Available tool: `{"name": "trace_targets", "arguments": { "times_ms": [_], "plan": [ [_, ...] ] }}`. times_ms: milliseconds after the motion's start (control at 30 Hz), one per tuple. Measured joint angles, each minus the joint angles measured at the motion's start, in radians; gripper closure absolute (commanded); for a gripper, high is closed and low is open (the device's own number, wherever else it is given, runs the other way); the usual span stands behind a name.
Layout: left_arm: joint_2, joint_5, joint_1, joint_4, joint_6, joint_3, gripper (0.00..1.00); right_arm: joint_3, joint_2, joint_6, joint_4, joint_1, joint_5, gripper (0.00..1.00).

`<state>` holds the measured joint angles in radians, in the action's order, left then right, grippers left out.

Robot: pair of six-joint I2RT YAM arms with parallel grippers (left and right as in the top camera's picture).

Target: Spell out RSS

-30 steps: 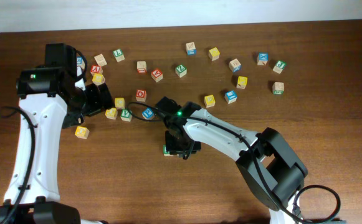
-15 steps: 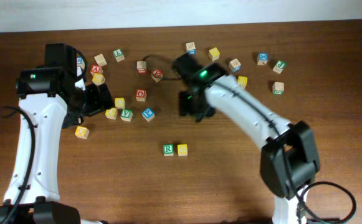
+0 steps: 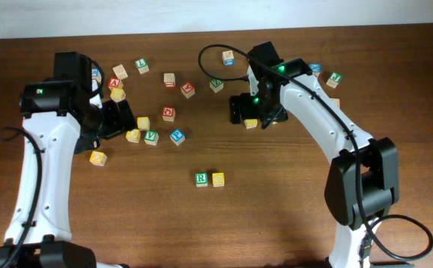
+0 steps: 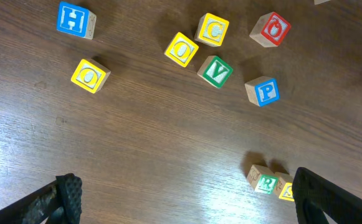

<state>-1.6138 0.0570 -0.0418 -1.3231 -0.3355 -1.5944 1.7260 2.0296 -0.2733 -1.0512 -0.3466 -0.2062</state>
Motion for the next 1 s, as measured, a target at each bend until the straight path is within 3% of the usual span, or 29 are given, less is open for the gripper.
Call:
{"name": "trace_targets", "arguments": {
  "times_ms": [567,767,1000],
  "plan": [
    [0.000,0.010,0.000,0.059,-0.008,0.001,0.01,0.000,0.000,0.000,-0.006,0.000,-0.058,0.02],
    [0.000,0.087,0.024,0.072,-0.050,0.001,0.01,0.000,0.000,0.000,-0.007,0.000,-0.058,0.02],
    [-0.001,-0.205,0.035,0.087,-0.190,0.080,0.01,0.000,0.000,0.000,-0.008,0.000,-0.058,0.02]
  ]
}}
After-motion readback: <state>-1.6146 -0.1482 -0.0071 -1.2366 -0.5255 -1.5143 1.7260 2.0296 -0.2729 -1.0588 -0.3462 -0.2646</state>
